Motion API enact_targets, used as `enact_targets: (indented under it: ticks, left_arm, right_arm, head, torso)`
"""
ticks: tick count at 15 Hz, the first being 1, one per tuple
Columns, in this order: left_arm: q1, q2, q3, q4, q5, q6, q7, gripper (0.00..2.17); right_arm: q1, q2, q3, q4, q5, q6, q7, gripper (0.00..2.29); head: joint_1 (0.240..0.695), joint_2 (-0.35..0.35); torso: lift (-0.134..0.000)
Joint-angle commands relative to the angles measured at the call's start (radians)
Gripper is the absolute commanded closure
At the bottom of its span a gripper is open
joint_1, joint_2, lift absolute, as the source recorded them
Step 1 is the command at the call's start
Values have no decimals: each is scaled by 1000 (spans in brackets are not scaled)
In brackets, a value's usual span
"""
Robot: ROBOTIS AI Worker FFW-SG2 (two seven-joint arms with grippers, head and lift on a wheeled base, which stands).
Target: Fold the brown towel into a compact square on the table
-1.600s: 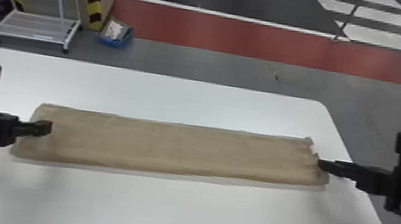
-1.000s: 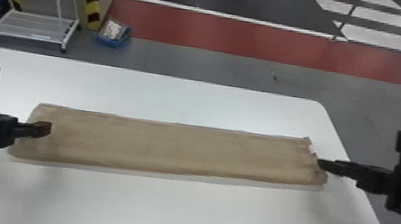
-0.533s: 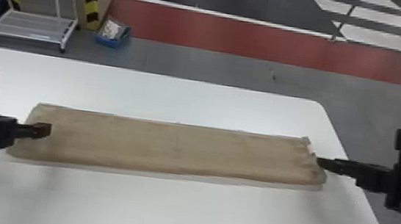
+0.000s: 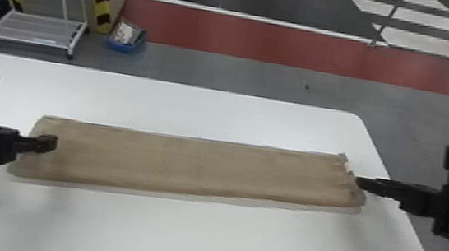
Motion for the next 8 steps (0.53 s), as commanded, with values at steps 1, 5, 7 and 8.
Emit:
enact_targets:
  ticks: [1,5,7,8]
  left_arm:
    - [3,0,0,0,-2,-4,-1,154]
    - [6,0,-12,9,-5,-1,-14,272]
    - [6,0,-15,11,-10,5,-21,356]
    - [6,0,-14,11,-10,11,-24,356]
  right_arm:
    - [6,2,-3,-9,-1,0,0,340]
    - [13,2,-10,-14,-4,0,0,340]
    - [16,2,-11,-15,-4,0,0,340]
    - [17,4,-13,-15,-4,0,0,343]
  head:
    - [695,-165]
    - [695,-167]
    - [695,-171]
    - [695,-173]
  torso:
    - [-124]
    - [-124]
    - [-124]
    - [-124]
